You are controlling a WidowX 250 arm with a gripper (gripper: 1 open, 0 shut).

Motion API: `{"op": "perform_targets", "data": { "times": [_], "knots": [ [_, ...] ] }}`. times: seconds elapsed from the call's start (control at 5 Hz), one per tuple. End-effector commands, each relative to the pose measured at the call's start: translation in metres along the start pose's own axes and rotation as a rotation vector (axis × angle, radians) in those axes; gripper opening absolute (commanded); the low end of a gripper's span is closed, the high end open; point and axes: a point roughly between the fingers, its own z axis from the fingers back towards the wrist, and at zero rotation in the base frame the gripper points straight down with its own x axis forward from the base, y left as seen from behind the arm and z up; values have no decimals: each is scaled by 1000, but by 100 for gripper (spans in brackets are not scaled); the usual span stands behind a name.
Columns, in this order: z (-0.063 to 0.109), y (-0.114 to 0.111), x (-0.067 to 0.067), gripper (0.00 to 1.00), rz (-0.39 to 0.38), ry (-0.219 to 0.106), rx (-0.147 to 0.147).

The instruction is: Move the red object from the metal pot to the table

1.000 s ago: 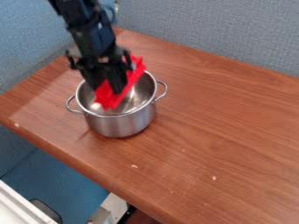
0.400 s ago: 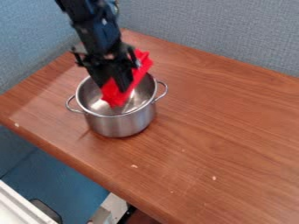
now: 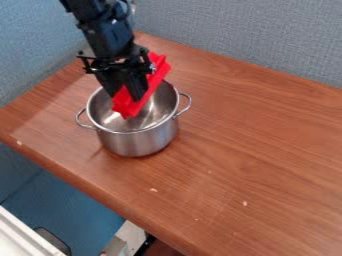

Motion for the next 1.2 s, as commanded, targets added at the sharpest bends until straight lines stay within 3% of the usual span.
{"op": "perform_targets", "data": {
  "times": [0.0, 0.2, 1.0],
  "knots": [
    [-5, 0, 6, 0, -12, -5, 15],
    [-13, 0, 9, 100, -19, 2, 26],
    [-23, 3, 10, 100, -37, 0, 48]
  ]
}}
